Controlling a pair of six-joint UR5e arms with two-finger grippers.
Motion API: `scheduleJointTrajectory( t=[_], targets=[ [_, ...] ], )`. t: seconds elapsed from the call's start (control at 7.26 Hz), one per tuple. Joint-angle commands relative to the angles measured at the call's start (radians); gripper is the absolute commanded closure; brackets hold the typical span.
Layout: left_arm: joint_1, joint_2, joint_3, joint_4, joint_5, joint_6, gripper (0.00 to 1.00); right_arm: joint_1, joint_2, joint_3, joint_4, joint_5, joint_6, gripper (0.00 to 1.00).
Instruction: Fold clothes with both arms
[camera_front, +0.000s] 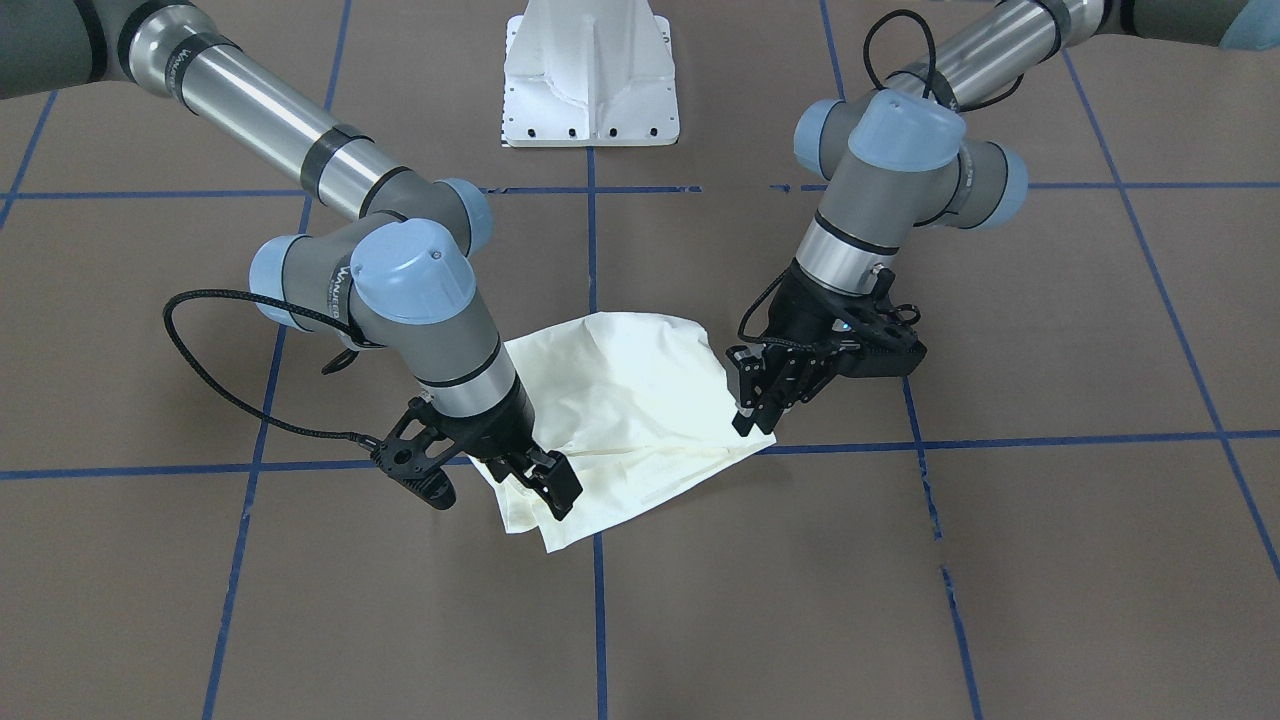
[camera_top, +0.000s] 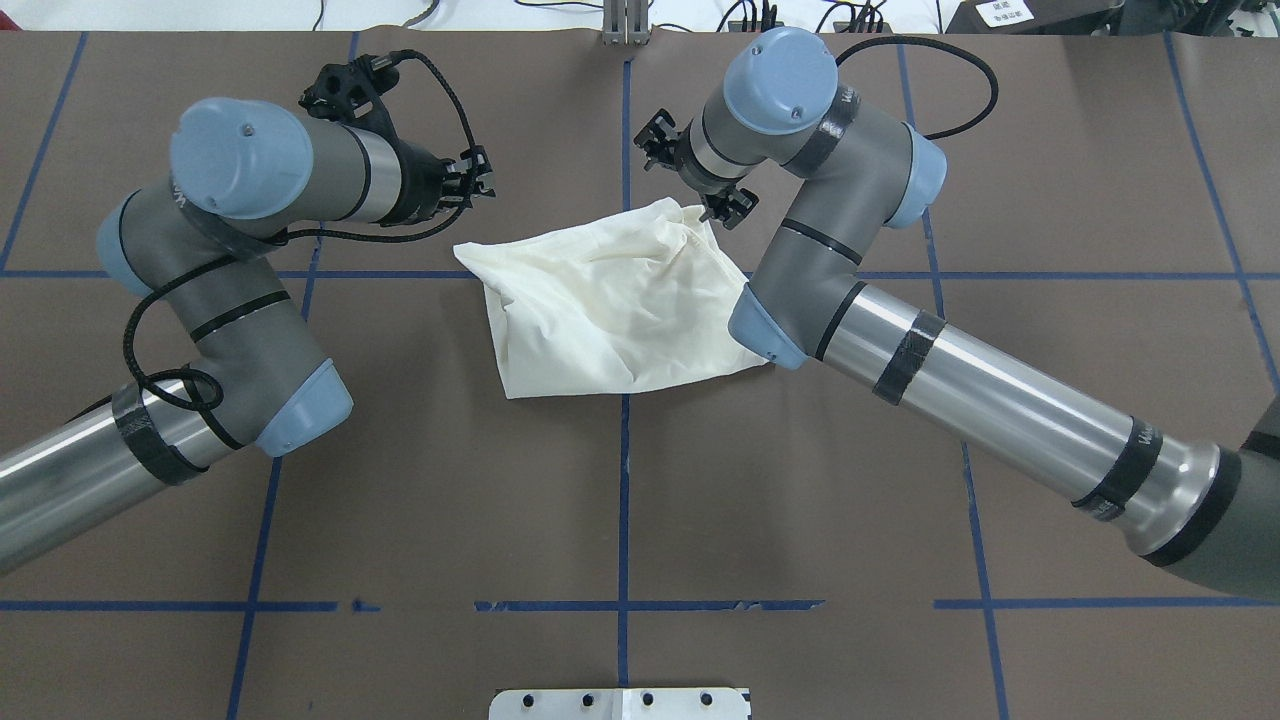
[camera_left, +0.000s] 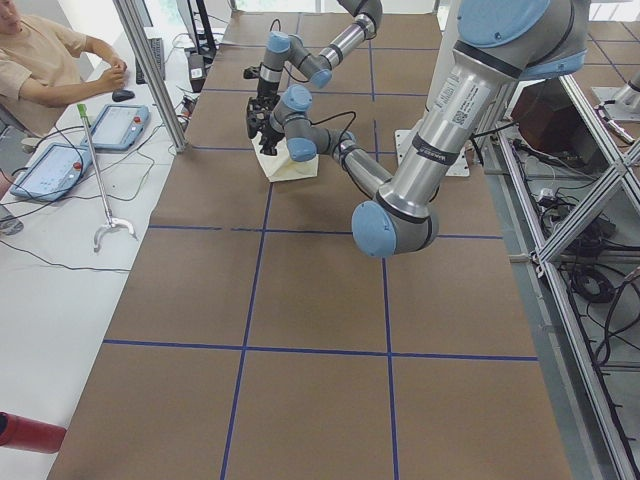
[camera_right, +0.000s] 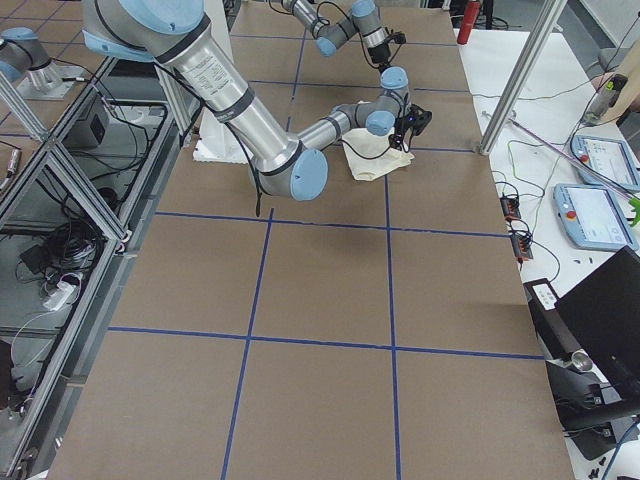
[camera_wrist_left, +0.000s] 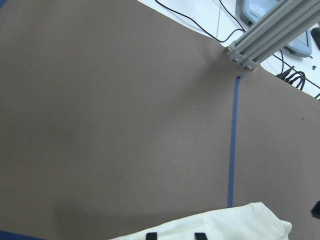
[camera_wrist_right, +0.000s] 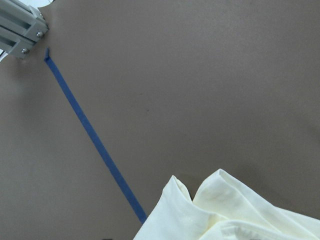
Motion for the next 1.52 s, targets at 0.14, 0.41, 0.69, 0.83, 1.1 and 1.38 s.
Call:
scheduleJointTrajectory(
  t=[0.14, 0.41, 0.69, 0.83, 1.1, 1.38],
  targets=[
    [0.010, 0.076, -0.086, -0.001, -0.042, -0.017, 0.63, -0.051, 0.005, 0.005, 0.000, -0.003, 0.003, 0.08],
    [0.010, 0.077, -0.086, -0.001, -0.042, -0.020, 0.63, -0.071, -0.005, -0.007, 0.000, -0.004, 0.000, 0.38],
    [0.010, 0.076, -0.086, -0.001, -0.042, -0.020, 0.62, -0.068, -0.003, -0.036, 0.002, -0.004, -0.002, 0.53],
    [0.011, 0.076, -0.083, -0.001, -0.042, -0.020, 0.62, -0.060, -0.005, -0.036, 0.002, -0.004, -0.002, 0.72],
    [0.046, 0.076, -0.048, -0.001, -0.037, -0.020, 0.63, -0.049, -0.008, -0.036, 0.002, 0.000, -0.003, 1.00],
    [0.091, 0.100, -0.058, -0.003, -0.037, -0.020, 0.64, -0.039, -0.017, -0.033, 0.002, 0.008, -0.005, 1.00]
  ],
)
